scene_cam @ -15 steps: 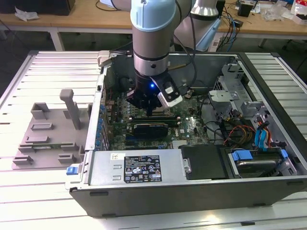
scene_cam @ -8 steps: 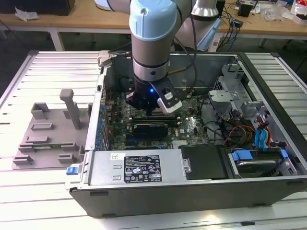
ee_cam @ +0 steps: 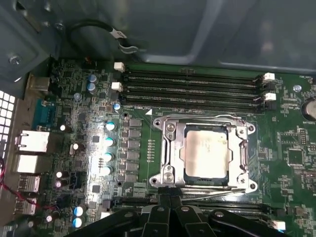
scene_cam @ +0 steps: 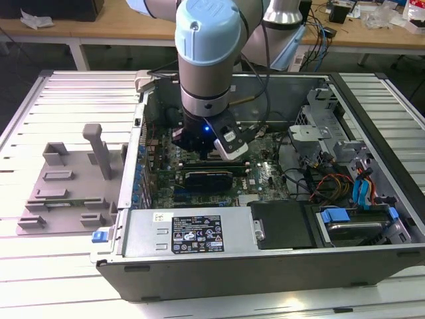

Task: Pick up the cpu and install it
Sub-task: 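Install the second cpu locking lever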

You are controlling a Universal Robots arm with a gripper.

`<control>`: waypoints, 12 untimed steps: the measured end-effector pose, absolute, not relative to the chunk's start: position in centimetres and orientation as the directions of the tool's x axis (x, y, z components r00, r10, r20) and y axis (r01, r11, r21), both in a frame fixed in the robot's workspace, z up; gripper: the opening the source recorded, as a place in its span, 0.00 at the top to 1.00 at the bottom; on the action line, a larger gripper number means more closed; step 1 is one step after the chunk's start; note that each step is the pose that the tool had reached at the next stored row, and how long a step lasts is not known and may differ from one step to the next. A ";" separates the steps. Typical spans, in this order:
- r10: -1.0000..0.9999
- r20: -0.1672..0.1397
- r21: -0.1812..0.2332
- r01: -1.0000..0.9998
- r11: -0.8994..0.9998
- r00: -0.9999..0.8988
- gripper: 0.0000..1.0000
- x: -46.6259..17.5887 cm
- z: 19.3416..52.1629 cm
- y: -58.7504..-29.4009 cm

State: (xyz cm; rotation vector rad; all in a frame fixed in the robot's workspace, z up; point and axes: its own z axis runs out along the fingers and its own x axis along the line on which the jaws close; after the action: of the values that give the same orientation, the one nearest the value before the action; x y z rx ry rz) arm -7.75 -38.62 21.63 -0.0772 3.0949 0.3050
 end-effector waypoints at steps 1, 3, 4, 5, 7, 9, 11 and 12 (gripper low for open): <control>-0.045 -0.035 0.195 -0.051 0.980 -0.998 0.89 -7.8 21.5 -38.6; -0.042 -0.035 0.195 -0.048 0.980 -0.999 0.89 -7.9 21.3 -38.7; -0.038 -0.035 0.199 -0.045 0.979 -0.999 0.89 -8.0 21.1 -38.7; -0.037 -0.036 0.201 -0.043 0.979 -0.999 0.89 -8.1 21.0 -38.7; -0.035 -0.036 0.206 -0.042 0.978 -0.999 0.89 -8.2 20.8 -38.6; -0.033 -0.036 0.220 -0.040 0.975 -0.999 0.89 -8.4 20.7 -38.7; -0.029 -0.037 0.230 -0.037 0.973 -0.999 0.89 -8.4 20.4 -38.7; -0.028 -0.037 0.233 -0.036 0.972 -0.999 0.89 -8.4 20.3 -38.7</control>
State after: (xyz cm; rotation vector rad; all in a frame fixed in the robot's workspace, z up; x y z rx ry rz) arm -8.45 -38.65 20.30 -0.0504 3.0866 0.3650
